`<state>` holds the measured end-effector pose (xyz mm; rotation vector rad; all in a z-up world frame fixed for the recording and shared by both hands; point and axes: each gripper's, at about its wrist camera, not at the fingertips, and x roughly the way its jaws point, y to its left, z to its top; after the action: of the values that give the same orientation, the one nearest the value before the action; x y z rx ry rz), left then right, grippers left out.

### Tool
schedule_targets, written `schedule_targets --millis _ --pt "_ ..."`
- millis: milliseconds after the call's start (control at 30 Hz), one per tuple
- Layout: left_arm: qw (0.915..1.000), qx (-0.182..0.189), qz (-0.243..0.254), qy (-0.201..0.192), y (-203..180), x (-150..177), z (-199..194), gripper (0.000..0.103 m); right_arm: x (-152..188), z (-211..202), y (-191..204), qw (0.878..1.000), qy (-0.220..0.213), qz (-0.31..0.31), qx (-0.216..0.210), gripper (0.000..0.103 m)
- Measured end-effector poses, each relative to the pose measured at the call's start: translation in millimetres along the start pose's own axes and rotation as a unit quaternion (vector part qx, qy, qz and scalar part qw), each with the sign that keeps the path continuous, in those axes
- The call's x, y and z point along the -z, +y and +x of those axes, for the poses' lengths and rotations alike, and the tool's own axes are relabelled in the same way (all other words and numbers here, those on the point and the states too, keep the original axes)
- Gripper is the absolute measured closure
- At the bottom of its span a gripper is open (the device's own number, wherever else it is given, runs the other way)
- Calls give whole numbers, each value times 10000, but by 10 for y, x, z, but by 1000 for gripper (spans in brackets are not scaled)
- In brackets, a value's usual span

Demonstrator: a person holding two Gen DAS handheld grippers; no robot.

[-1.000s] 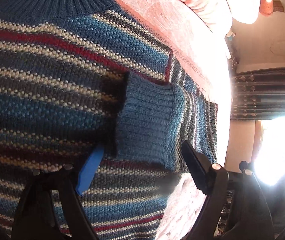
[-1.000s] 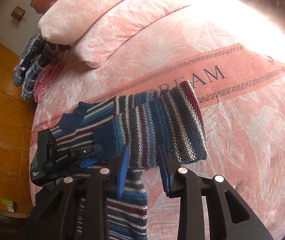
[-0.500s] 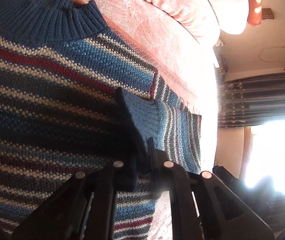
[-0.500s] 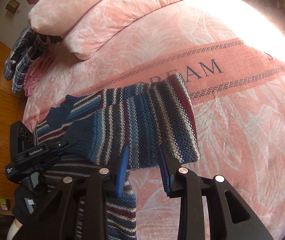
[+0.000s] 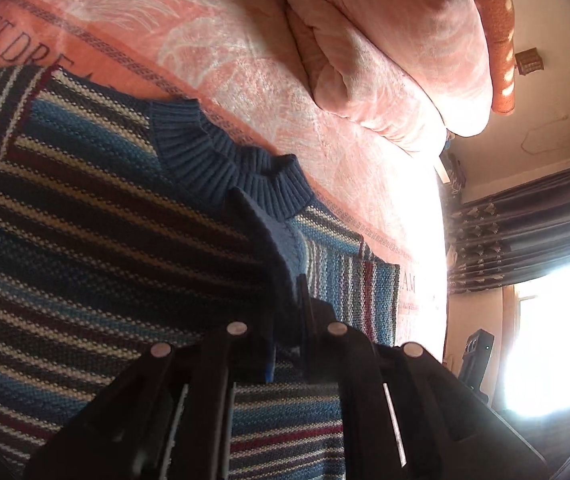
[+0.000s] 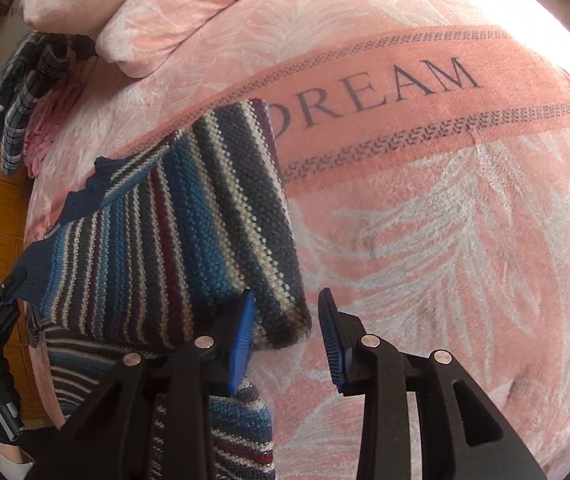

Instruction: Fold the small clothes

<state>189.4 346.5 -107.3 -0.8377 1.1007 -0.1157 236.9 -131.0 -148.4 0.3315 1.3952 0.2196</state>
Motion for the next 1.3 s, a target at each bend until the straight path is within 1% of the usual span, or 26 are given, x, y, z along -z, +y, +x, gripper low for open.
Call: schedule_targets --millis 67,100,133,167,200,233,300,400,467,533,600,667,700,767,800,833,900,967,1033,1100,1200,1300 --pt "10000 -59 -23 -70 142 -48 -120 96 12 69 12 9991 96 219 -344 68" --pt "9999 -85 -31 -92 226 -65 -163 96 12 88 46 9988 106 221 -425 67" --pt "9998 -124 -51 -118 299 -83 -201 96 12 102 98 9989 108 162 -417 69" --pt "9997 -154 -90 -141 366 -103 -235 96 12 108 154 9992 92 92 -366 71" --pt "9996 -173 -134 -150 443 -104 -253 96 9 123 209 9994 84 38 -329 80" --pt "9995 -227 -146 -135 490 -123 -237 96 9 148 257 9996 143 6 -224 85" --pt "9989 -439 -121 -66 559 -140 -152 96 19 223 349 9996 266 -84 85 87" --pt "9975 -671 -204 104 693 -109 -21 95 37 273 455 9983 221 -321 429 87" --pt "9952 -931 -212 191 760 -94 30 92 46 295 478 9978 208 -350 528 87" --pt "9938 -1083 -231 137 817 -113 -16 91 53 310 490 9971 185 -440 596 87" --pt "9924 -1192 -289 -44 851 -186 -166 90 54 294 500 9970 163 -497 578 86" --pt "9917 -1237 -208 -281 796 -272 -366 88 25 208 517 9974 102 -487 517 82" --pt "9915 -1244 -83 -363 728 -299 -449 86 12 123 541 9977 -9 -488 463 82" --pt "9892 -1350 314 -484 519 -308 -543 82 -23 -63 593 9982 -234 -508 227 82" --pt "9884 -1346 496 -501 416 -291 -545 74 -29 -120 626 9983 -280 -511 100 81" --pt "9885 -1301 606 -471 328 -274 -511 69 -22 -161 660 9983 -280 -518 -7 80" --pt "9906 -1154 694 -233 186 -203 -336 68 6 -152 737 9982 -204 -551 -95 79" --pt "9925 -1004 686 112 91 -103 -76 67 59 -67 821 9976 -68 -688 -63 79" --pt "9916 -998 727 387 78 38 130 67 94 66 919 9964 69 -841 68 79" --pt "9882 -1127 829 629 90 136 319 67 138 185 936 9955 217 -913 136 79" --pt "9842 -1340 810 825 208 229 508 67 180 290 884 9946 325 -955 252 81" --pt "9892 -1127 476 803 376 197 543 67 182 347 812 9954 366 -869 163 81"
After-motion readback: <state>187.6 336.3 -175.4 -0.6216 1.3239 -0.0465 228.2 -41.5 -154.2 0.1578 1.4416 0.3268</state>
